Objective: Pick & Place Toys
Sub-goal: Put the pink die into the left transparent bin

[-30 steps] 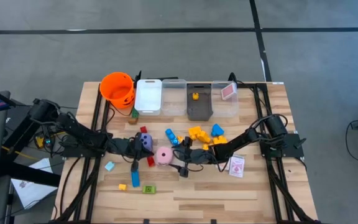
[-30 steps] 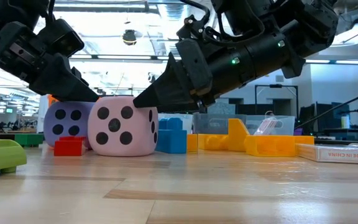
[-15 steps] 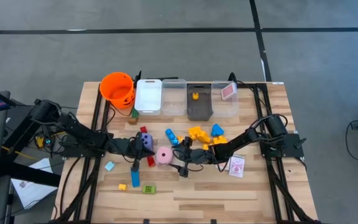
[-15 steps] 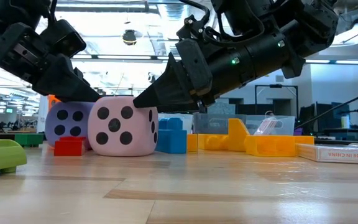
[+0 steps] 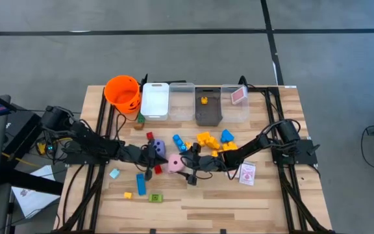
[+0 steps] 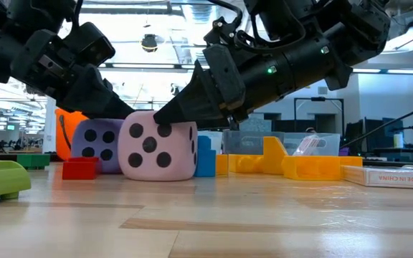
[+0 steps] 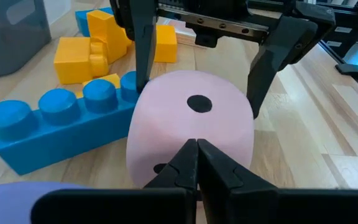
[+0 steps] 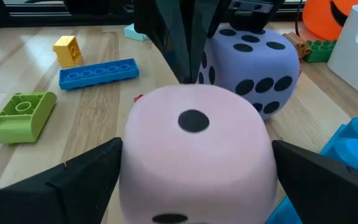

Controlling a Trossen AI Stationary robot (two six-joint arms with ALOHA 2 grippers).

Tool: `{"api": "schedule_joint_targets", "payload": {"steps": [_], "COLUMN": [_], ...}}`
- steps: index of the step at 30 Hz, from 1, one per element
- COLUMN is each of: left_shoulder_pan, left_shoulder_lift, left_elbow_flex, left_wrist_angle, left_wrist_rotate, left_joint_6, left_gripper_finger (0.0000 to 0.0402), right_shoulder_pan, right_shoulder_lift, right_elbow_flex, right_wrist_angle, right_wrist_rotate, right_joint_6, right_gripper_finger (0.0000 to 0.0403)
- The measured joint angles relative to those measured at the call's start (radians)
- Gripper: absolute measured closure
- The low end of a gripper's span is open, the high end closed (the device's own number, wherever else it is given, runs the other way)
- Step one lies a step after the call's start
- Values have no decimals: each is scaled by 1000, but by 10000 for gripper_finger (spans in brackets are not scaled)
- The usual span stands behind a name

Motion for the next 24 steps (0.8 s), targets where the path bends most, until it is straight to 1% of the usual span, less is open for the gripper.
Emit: {"api": "schedule_joint_targets", "payload": {"steps": [3, 6, 11, 17, 24], "left_shoulder_pan": [0, 0, -1, -2, -2], "left_shoulder_lift": [0, -36, -140, -252, -277], "left_elbow_flex": [1, -1, -4, -2, -2], "left_wrist_angle": [1, -19, -36, -129, -160], "left_wrist_rotate": [3, 18, 29, 18, 11], "left_joint_6": [1, 31, 57, 66, 72], "left_gripper_finger": [401, 401, 401, 401, 401], "right_shoulder_pan": [0, -4, -14, -14, -20], "right_shoulder_lift": [0, 0, 0, -1, -2], "right_elbow_flex": [0, 0, 0, 1, 2], "right_wrist_angle": [1, 3, -10, -69, -79], "right_wrist_rotate": [0, 0, 0, -2, -22], "right_joint_6": [0, 0, 0, 17, 14], "right_gripper_finger": [3, 3, 3, 3, 3]}}
